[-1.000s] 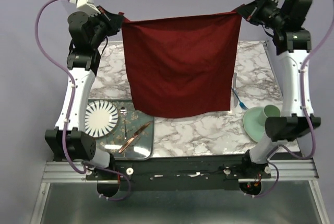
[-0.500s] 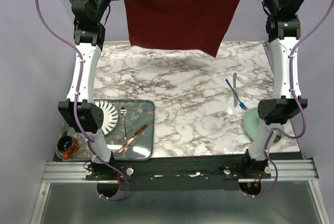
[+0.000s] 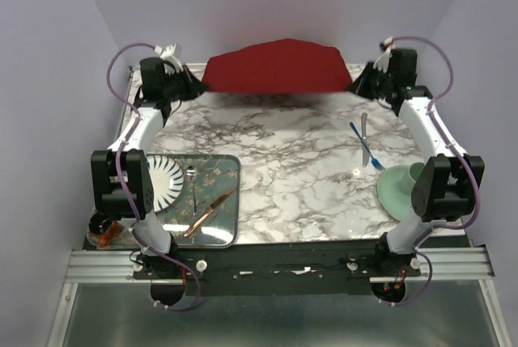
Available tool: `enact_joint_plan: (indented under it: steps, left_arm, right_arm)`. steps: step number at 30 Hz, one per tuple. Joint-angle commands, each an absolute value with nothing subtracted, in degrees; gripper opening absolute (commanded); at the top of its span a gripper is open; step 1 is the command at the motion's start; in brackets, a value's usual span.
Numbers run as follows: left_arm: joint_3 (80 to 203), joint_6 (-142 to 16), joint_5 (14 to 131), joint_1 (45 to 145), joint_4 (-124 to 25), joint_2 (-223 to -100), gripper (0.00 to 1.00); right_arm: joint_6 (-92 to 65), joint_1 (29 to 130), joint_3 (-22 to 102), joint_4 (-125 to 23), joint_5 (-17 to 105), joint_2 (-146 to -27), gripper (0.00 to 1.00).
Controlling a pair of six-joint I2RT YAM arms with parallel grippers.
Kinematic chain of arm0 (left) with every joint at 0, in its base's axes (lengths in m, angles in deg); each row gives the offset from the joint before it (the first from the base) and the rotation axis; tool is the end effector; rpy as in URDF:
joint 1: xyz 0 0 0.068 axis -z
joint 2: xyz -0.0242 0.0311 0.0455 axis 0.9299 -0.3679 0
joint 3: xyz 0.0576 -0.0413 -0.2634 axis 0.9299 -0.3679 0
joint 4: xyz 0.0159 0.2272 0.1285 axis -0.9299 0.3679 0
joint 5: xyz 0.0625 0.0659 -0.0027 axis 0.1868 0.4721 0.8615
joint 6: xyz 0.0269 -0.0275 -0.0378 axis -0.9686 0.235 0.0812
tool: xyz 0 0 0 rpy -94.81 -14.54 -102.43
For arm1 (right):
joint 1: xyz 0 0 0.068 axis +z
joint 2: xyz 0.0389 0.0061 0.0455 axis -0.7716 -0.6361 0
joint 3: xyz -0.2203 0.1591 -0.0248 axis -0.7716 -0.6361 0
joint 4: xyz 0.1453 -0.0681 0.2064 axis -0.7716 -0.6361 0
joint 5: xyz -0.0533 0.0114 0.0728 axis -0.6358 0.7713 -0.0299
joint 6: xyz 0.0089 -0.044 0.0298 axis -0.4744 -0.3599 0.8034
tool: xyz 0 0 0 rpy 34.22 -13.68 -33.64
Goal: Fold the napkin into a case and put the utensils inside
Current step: Flatten out the crumpled napkin at the center of the board.
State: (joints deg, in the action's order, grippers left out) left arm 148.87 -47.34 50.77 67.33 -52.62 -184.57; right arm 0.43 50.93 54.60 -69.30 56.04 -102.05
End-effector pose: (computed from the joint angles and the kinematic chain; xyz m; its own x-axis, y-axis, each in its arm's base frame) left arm 0.4116 -0.0099 0.3277 -0.4230 -0.4019 -0.8121 0.3116 0.7770 -0.5469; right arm 0.3981 0.0150 0.3631 -0.5061 0.3332 -0.7955 -0.1382 0.8791 0.4561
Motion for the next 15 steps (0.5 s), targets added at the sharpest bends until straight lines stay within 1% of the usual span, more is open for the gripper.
enact_joint_plan:
  steps: [1,4,6,12,15]
  left_arm:
    - [136.59,-55.32,46.17,64.11,-43.07,-178.55,0.00]
    - [131.22,-56.12,46.08,64.11,-41.22,-178.28,0.00]
    - [130.06,-57.53,45.73,64.11,-38.67,-179.25,0.00]
    - [126.19,-58.94,45.03,64.02,-36.29,-178.11,0.00]
    - [124.43,-59.20,44.32,63.93,-35.33,-175.48,0.00]
  right_arm:
    - [-7.16,49.01,40.62,-75.16,50.66,-96.45,0.01]
    - [-7.95,49.01,36.57,-75.43,50.83,-97.67,0.01]
    - [-8.74,49.01,34.20,-75.34,51.09,-98.20,0.01]
    - [-13.49,49.01,32.35,-79.63,48.37,-98.91,0.01]
    - [-14.10,49.01,31.29,-81.48,50.82,-97.32,0.01]
